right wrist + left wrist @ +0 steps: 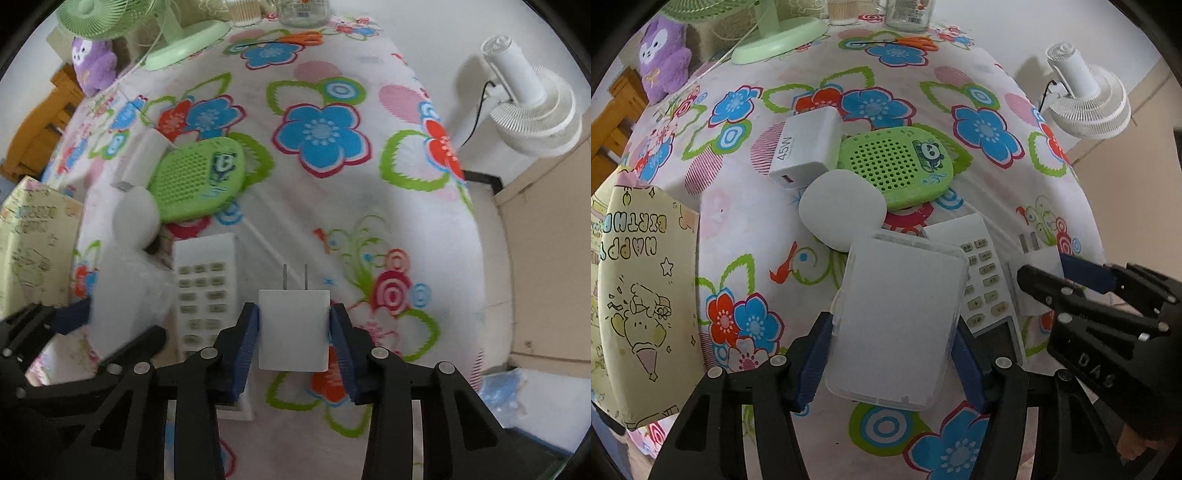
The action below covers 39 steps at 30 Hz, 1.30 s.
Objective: Organize rigid objects
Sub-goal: 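Carry the plastic box with the left tool while the right tool carries the charger toward the yellow box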
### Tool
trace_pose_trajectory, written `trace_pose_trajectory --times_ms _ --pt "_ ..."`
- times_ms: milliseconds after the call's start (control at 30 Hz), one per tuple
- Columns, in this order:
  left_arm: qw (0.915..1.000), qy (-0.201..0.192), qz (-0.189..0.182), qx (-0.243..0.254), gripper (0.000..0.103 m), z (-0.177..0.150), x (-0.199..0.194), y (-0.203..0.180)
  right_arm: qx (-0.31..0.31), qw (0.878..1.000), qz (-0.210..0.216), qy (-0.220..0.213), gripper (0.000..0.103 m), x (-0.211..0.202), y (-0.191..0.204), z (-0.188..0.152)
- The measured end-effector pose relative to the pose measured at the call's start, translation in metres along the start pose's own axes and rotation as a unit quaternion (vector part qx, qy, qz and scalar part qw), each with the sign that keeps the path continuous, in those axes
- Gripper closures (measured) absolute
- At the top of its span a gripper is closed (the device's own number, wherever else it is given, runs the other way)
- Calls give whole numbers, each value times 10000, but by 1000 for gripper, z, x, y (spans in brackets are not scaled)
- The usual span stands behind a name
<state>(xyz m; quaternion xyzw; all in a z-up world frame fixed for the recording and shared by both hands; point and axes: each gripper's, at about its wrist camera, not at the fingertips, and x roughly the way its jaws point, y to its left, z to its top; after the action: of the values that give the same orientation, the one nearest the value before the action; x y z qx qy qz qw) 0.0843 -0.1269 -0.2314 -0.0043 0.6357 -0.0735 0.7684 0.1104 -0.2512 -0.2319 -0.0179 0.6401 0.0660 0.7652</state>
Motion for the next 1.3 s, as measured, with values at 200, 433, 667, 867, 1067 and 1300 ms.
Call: trace_pose_trajectory --times_ms 200,433,667,867,1067,1300 --pt "10000 13 53 -31 40 3 1 -2 -103 9999 -127 18 61 4 2 -1" --pt "9999 -122 111 28 40 7 -7 -9 31 10000 -95 -1 61 -4 -3 0" --pt "9994 -296 168 56 40 8 -27 -12 83 9998 -107 -164 61 -26 -2 0" --pt "9986 -478 233 32 40 6 -51 -10 169 9991 -57 -373 61 -48 2 -1" --pt "9976 -625 305 26 40 5 -73 -11 154 9982 3 -575 61 -70 4 -1" --pt "9960 -805 395 4 40 1 -93 -16 86 9966 63 -822 61 -92 5 -4"
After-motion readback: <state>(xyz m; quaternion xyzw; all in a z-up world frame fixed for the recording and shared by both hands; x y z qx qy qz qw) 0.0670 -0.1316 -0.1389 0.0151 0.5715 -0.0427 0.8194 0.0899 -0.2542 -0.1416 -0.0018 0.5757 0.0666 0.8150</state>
